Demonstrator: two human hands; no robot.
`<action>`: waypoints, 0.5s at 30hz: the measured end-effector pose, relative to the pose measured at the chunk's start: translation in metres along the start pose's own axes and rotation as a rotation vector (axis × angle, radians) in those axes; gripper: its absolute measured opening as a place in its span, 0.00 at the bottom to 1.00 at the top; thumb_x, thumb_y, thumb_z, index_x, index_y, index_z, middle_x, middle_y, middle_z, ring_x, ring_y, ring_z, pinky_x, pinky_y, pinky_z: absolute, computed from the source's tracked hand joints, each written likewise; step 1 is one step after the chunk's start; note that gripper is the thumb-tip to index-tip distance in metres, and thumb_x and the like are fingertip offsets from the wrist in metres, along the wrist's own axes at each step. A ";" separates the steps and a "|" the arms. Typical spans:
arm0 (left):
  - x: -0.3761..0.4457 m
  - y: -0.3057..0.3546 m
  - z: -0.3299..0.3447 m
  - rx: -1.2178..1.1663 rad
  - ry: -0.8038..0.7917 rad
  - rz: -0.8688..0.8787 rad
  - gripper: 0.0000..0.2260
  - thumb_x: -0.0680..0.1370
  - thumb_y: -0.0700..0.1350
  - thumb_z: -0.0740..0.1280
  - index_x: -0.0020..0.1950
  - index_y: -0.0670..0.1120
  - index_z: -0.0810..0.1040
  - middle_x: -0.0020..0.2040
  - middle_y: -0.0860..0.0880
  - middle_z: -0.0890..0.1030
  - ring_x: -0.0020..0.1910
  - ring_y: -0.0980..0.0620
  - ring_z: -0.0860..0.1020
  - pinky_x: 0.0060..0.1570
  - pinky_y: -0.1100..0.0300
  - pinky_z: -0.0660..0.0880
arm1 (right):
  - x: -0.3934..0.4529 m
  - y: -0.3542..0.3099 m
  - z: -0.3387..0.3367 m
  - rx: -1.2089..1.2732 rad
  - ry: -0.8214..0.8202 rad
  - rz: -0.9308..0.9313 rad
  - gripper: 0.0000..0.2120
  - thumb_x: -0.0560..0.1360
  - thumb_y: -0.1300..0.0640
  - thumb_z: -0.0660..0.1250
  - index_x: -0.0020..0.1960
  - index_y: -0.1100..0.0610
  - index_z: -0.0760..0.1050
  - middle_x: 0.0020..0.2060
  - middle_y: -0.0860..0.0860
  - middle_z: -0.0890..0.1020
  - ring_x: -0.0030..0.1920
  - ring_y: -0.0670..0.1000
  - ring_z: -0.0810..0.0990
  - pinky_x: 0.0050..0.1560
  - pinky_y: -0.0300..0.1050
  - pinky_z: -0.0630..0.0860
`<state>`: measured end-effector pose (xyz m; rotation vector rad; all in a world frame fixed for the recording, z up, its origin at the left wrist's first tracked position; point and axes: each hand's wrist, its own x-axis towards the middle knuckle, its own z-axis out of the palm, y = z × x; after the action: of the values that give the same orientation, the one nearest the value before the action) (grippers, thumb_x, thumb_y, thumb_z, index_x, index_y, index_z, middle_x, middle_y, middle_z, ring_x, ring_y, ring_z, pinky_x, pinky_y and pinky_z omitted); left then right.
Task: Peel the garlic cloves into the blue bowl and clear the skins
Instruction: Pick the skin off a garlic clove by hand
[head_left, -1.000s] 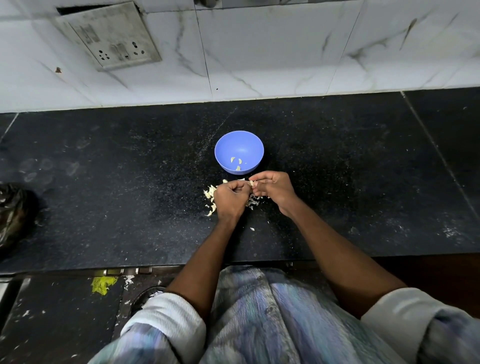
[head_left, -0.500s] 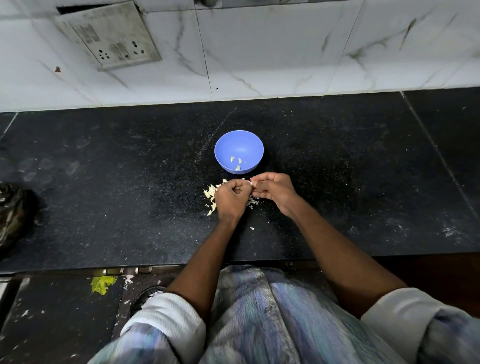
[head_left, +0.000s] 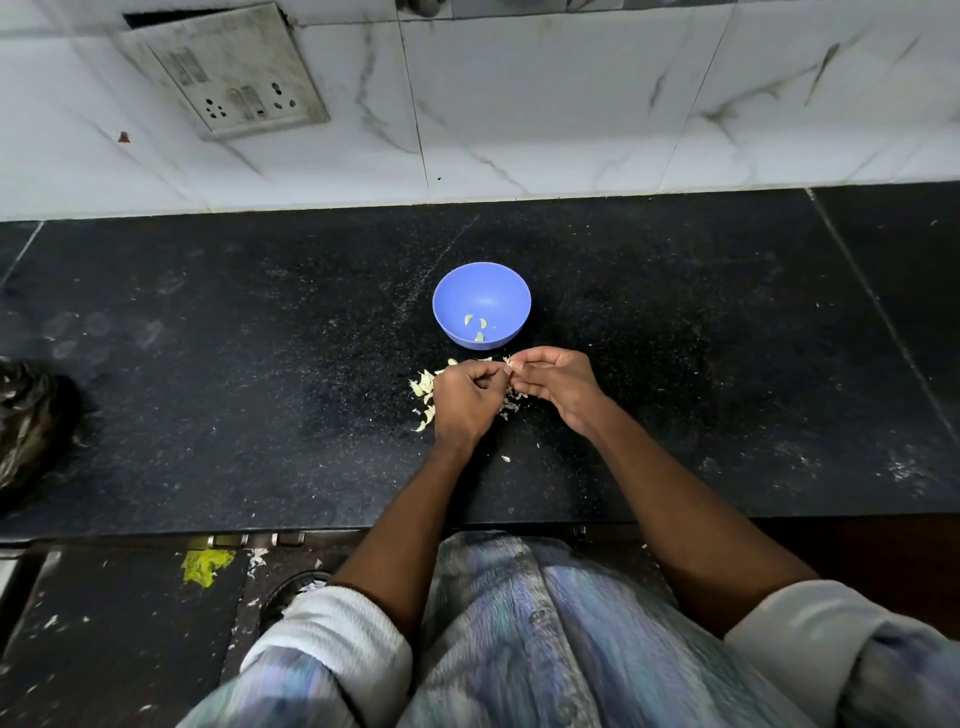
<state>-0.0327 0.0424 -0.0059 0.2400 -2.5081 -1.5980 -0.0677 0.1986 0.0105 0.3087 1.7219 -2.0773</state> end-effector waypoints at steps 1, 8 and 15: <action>0.000 0.001 -0.001 0.024 -0.004 0.007 0.05 0.77 0.45 0.74 0.49 0.48 0.90 0.39 0.55 0.88 0.36 0.57 0.85 0.41 0.53 0.84 | 0.000 0.000 0.000 -0.014 0.000 -0.003 0.06 0.77 0.65 0.74 0.53 0.63 0.83 0.46 0.58 0.88 0.46 0.52 0.87 0.50 0.44 0.83; -0.002 0.006 -0.001 0.137 -0.009 0.074 0.07 0.76 0.50 0.73 0.46 0.49 0.90 0.37 0.54 0.87 0.35 0.57 0.83 0.39 0.54 0.81 | 0.000 -0.001 -0.002 -0.093 0.003 -0.013 0.04 0.76 0.64 0.75 0.51 0.61 0.84 0.44 0.55 0.88 0.45 0.51 0.86 0.47 0.43 0.82; -0.003 0.006 0.001 0.085 0.011 0.021 0.05 0.74 0.47 0.74 0.43 0.48 0.89 0.34 0.54 0.86 0.34 0.54 0.83 0.40 0.54 0.82 | -0.001 -0.002 -0.003 -0.066 -0.025 0.003 0.04 0.77 0.65 0.74 0.52 0.62 0.83 0.45 0.54 0.88 0.44 0.49 0.86 0.48 0.42 0.83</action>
<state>-0.0303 0.0466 -0.0011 0.2317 -2.5647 -1.4805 -0.0679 0.2023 0.0117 0.2639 1.7697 -2.0087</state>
